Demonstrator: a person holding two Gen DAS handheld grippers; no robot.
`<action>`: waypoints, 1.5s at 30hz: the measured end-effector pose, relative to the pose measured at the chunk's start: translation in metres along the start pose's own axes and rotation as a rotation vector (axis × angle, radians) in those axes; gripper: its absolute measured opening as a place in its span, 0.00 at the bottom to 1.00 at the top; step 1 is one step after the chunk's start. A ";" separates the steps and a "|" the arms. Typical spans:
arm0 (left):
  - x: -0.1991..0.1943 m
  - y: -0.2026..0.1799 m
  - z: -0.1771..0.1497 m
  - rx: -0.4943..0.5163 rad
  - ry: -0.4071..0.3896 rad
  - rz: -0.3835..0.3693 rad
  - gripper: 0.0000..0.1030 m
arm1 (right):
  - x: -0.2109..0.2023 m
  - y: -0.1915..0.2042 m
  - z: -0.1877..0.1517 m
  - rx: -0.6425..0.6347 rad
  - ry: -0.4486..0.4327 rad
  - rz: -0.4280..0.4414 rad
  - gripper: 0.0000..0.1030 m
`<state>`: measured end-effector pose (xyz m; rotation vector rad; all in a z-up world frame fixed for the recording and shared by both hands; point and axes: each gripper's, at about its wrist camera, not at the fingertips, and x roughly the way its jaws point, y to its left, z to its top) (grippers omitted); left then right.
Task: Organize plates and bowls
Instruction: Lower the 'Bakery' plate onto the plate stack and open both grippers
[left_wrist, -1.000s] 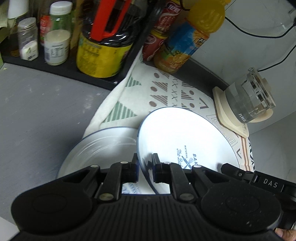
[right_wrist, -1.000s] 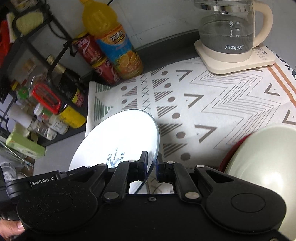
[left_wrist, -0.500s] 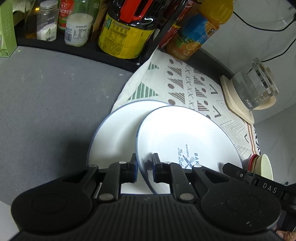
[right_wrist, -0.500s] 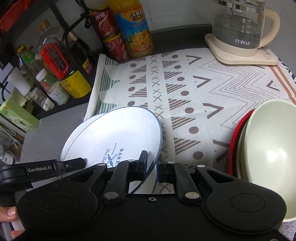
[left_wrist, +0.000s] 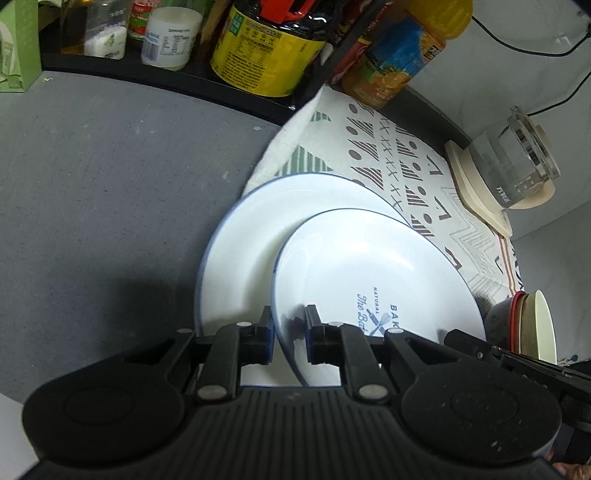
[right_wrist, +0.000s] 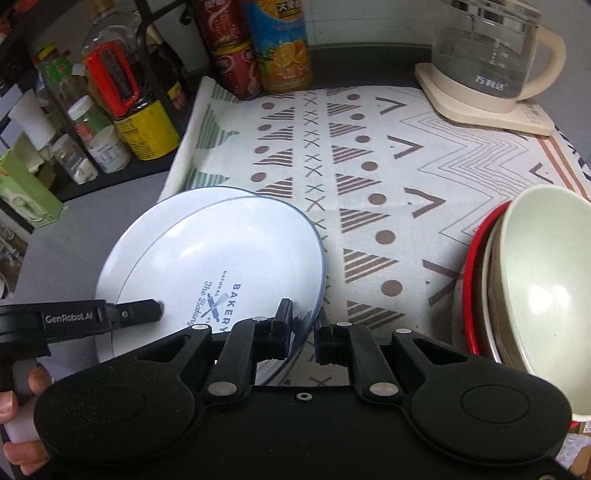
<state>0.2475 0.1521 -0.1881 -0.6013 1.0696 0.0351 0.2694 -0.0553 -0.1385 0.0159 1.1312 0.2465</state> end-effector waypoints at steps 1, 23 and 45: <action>0.002 0.000 0.000 -0.001 0.008 0.000 0.13 | 0.001 0.000 -0.001 0.003 -0.001 -0.002 0.11; -0.024 0.016 0.005 0.013 -0.088 0.135 0.58 | 0.020 0.003 -0.005 -0.008 0.020 0.017 0.19; -0.040 0.006 0.011 0.042 -0.056 0.127 0.32 | -0.028 -0.009 -0.006 0.070 -0.062 0.119 0.45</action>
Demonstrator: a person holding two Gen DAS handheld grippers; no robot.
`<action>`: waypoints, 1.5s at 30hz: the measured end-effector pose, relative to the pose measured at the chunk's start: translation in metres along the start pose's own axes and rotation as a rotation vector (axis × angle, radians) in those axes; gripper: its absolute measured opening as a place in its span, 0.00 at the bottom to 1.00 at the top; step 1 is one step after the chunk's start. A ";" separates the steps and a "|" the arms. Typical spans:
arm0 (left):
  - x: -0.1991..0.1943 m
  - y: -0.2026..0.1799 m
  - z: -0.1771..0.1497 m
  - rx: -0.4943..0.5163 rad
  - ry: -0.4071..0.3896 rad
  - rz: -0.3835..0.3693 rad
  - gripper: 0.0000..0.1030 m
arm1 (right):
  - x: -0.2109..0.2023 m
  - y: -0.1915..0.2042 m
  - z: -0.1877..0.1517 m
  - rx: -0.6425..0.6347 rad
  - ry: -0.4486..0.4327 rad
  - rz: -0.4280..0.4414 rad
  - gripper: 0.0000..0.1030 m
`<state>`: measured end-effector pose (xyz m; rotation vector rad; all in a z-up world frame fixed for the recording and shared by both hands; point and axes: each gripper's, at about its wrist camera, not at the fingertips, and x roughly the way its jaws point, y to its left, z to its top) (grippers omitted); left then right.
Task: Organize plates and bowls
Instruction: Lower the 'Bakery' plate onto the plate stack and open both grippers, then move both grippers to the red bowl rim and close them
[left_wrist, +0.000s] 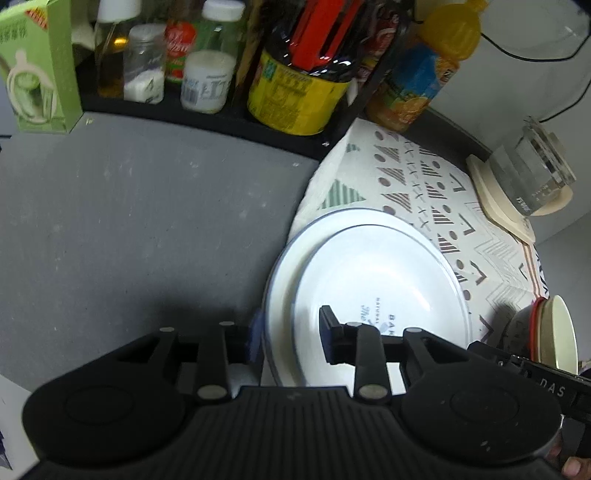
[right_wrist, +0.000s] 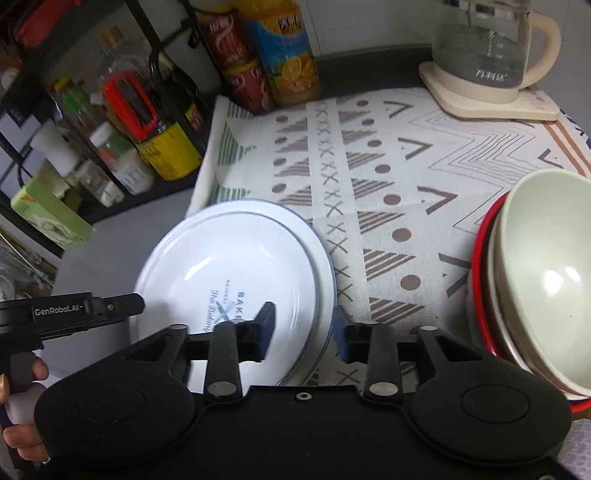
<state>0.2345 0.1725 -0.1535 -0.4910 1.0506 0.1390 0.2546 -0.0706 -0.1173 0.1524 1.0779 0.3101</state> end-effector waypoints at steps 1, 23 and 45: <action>-0.003 -0.003 0.001 0.004 0.002 -0.004 0.34 | -0.005 -0.001 0.000 0.003 -0.013 0.004 0.51; -0.021 -0.101 0.001 0.231 0.014 -0.143 0.87 | -0.100 -0.075 -0.034 0.159 -0.211 -0.116 0.97; 0.023 -0.204 -0.018 0.356 0.130 -0.259 0.87 | -0.099 -0.171 -0.052 0.393 -0.229 -0.212 0.69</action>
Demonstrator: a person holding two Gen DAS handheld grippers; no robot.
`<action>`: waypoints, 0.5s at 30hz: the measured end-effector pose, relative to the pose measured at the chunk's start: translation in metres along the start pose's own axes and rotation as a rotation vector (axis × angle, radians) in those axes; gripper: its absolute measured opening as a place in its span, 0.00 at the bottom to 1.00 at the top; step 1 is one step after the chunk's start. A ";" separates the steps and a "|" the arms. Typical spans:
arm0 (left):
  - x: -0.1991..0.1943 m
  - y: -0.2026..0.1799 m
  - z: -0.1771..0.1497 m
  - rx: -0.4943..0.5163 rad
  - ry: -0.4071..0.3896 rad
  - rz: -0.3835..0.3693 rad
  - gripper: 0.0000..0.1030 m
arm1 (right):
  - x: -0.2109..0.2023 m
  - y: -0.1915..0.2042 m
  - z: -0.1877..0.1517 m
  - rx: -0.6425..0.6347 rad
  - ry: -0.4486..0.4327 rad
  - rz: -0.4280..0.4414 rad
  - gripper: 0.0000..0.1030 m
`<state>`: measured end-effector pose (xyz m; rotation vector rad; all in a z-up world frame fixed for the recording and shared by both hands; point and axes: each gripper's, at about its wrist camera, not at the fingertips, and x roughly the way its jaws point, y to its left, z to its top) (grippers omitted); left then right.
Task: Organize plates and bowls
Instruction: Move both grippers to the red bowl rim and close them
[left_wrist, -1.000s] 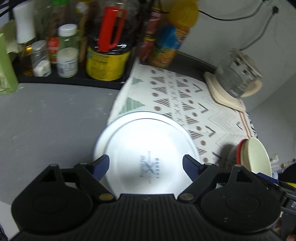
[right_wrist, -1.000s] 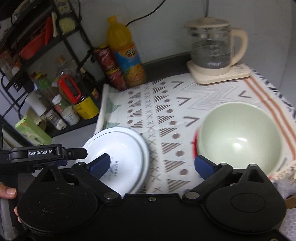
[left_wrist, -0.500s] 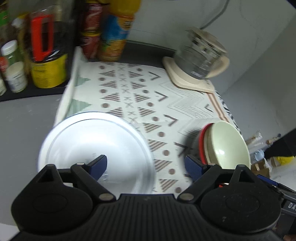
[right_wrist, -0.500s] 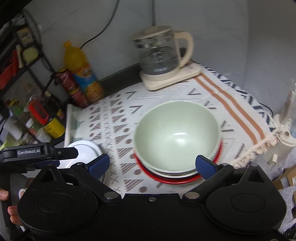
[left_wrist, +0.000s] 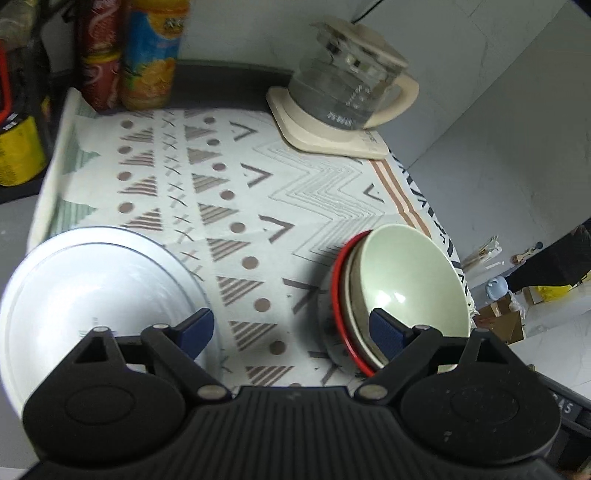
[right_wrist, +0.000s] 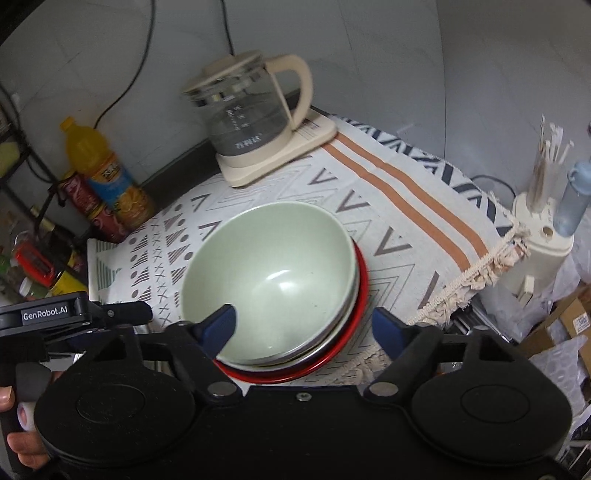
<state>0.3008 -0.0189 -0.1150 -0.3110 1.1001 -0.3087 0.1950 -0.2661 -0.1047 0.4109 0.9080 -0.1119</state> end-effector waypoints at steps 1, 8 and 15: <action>0.005 -0.002 0.001 -0.001 0.011 -0.009 0.86 | 0.003 -0.003 0.001 0.006 0.006 -0.002 0.66; 0.037 -0.012 0.006 0.000 0.061 -0.032 0.83 | 0.034 -0.021 0.007 0.054 0.067 0.004 0.49; 0.063 -0.022 0.011 -0.006 0.100 -0.041 0.64 | 0.055 -0.030 0.015 0.057 0.120 0.006 0.36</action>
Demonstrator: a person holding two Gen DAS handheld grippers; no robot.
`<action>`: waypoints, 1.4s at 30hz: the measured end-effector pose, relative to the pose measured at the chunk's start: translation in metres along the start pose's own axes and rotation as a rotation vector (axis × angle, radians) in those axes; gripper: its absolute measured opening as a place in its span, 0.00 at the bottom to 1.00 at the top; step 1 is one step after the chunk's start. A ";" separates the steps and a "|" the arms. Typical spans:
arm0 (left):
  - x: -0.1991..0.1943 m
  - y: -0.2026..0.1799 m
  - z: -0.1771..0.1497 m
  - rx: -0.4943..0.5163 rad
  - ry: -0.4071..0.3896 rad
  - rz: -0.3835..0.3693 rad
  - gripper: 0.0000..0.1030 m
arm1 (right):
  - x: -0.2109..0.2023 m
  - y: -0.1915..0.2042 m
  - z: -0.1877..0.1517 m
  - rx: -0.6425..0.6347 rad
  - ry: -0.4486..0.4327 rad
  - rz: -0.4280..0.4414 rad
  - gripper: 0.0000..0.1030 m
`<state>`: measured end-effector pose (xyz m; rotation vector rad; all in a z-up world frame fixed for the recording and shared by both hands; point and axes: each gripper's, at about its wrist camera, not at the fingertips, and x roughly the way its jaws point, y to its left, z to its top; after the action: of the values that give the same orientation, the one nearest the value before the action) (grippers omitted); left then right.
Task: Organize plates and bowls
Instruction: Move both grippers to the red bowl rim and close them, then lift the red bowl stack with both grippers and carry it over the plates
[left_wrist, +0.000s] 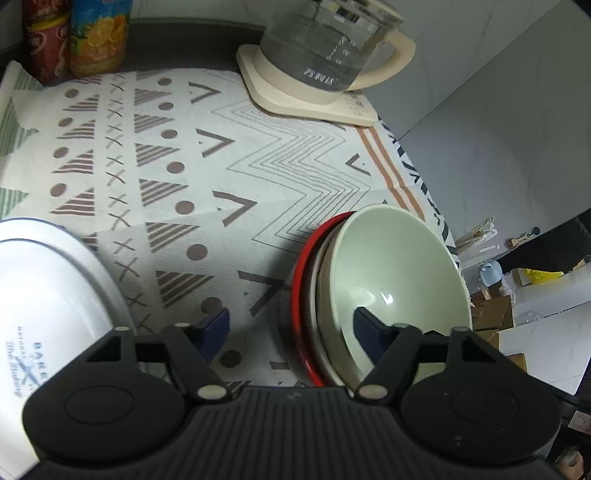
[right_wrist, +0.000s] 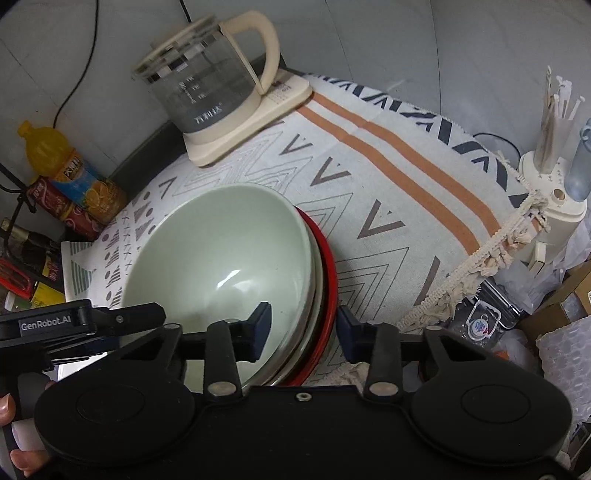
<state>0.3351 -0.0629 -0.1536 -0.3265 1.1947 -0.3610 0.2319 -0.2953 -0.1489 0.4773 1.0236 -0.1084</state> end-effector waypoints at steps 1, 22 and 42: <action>0.004 -0.001 0.001 -0.002 0.007 0.002 0.62 | 0.003 -0.001 0.001 -0.004 0.009 -0.004 0.35; 0.029 -0.005 0.002 -0.035 0.062 0.019 0.31 | 0.016 0.008 0.008 -0.060 0.071 0.020 0.29; -0.050 0.033 0.006 -0.083 -0.081 0.033 0.31 | -0.006 0.084 0.010 -0.169 0.016 0.103 0.29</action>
<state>0.3282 -0.0112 -0.1241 -0.3894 1.1357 -0.2679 0.2624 -0.2256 -0.1116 0.3761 1.0126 0.0733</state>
